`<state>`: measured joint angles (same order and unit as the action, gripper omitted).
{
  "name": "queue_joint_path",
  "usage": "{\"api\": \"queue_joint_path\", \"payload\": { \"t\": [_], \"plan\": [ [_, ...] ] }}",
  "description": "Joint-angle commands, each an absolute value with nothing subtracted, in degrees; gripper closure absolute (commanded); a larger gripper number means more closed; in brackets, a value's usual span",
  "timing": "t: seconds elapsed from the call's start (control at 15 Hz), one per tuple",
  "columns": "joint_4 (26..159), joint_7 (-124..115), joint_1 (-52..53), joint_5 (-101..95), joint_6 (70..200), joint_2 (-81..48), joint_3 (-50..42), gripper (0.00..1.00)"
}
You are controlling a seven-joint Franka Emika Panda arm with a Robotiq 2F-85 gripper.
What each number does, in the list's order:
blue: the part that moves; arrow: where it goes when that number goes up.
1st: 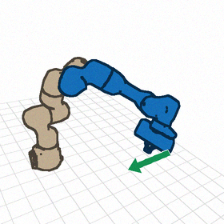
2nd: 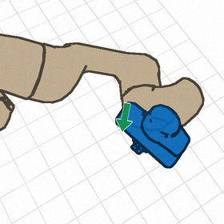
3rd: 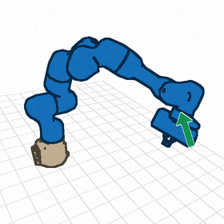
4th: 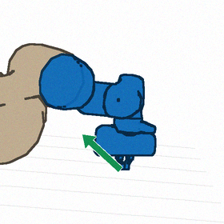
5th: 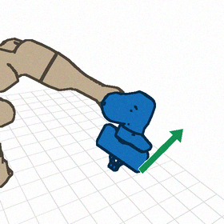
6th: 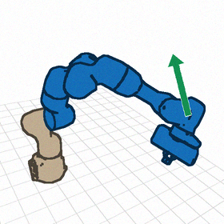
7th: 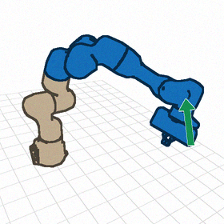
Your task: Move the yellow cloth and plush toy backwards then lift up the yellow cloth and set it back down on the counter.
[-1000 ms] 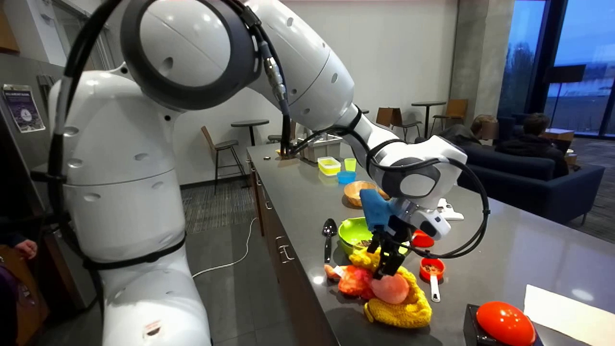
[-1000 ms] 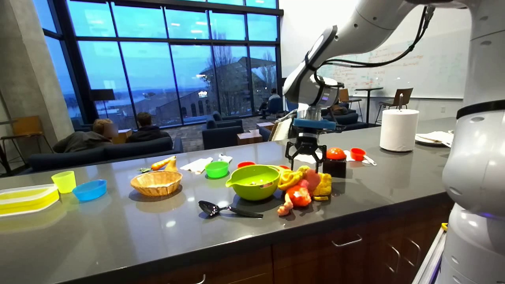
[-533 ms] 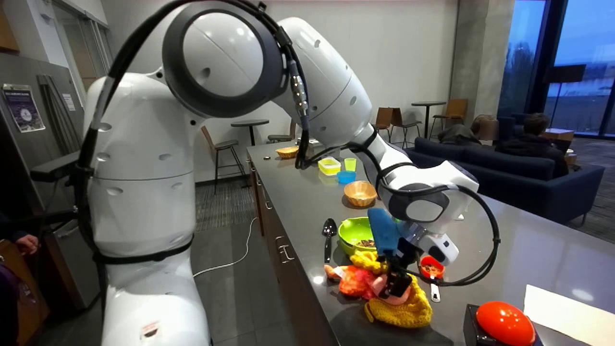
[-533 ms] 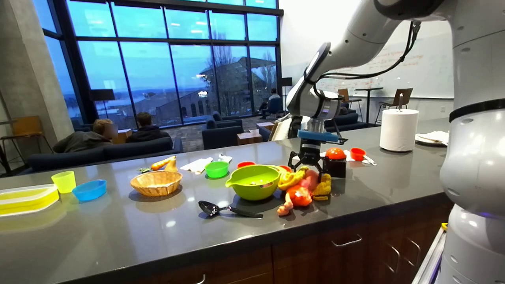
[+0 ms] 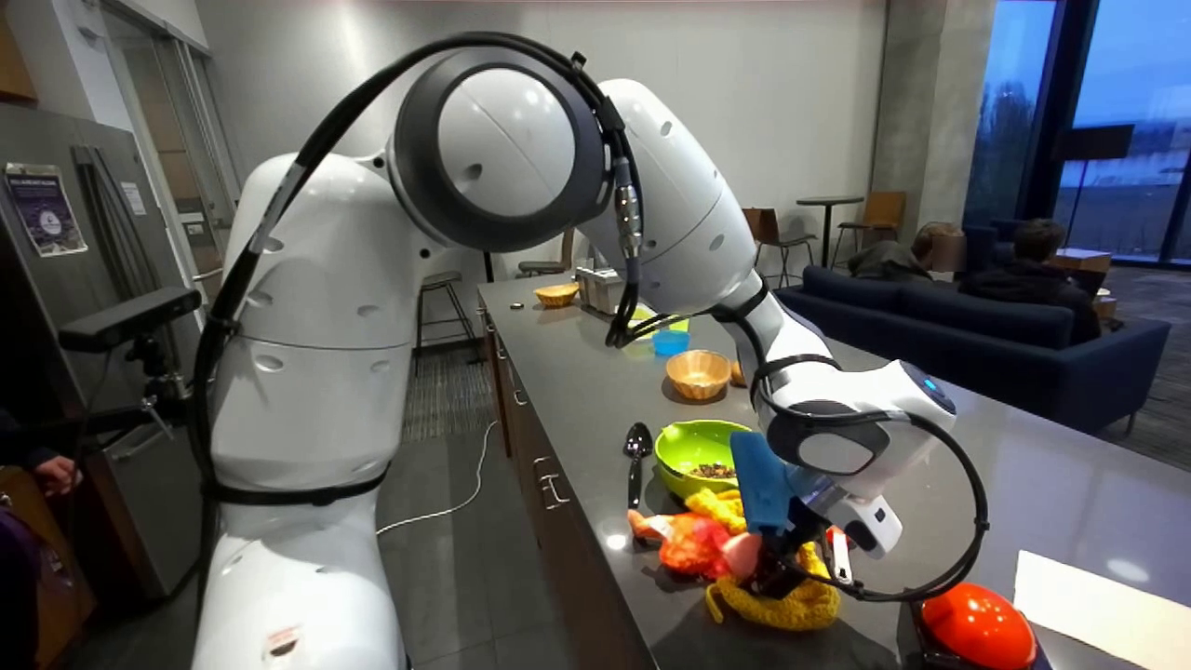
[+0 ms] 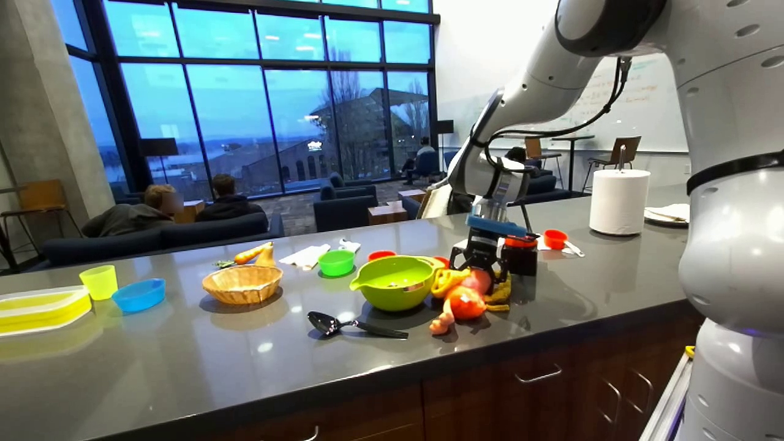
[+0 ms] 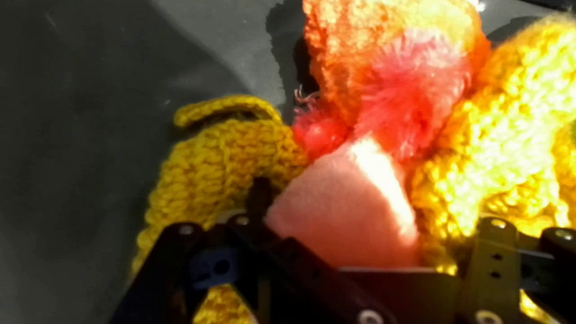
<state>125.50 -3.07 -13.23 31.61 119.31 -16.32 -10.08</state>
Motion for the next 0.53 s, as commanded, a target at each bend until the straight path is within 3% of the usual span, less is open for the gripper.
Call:
{"api": "queue_joint_path", "payload": {
  "t": [0.0,0.2,0.47],
  "plan": [
    [124.05,-2.01,-13.72,31.96,118.89,-17.08,-9.59,0.44],
    [123.90,-4.49,-12.80,29.22,117.85,-14.66,-9.93,0.62],
    [123.79,-8.65,-11.21,24.50,116.73,-10.61,-10.03,0.72]
  ]
}}
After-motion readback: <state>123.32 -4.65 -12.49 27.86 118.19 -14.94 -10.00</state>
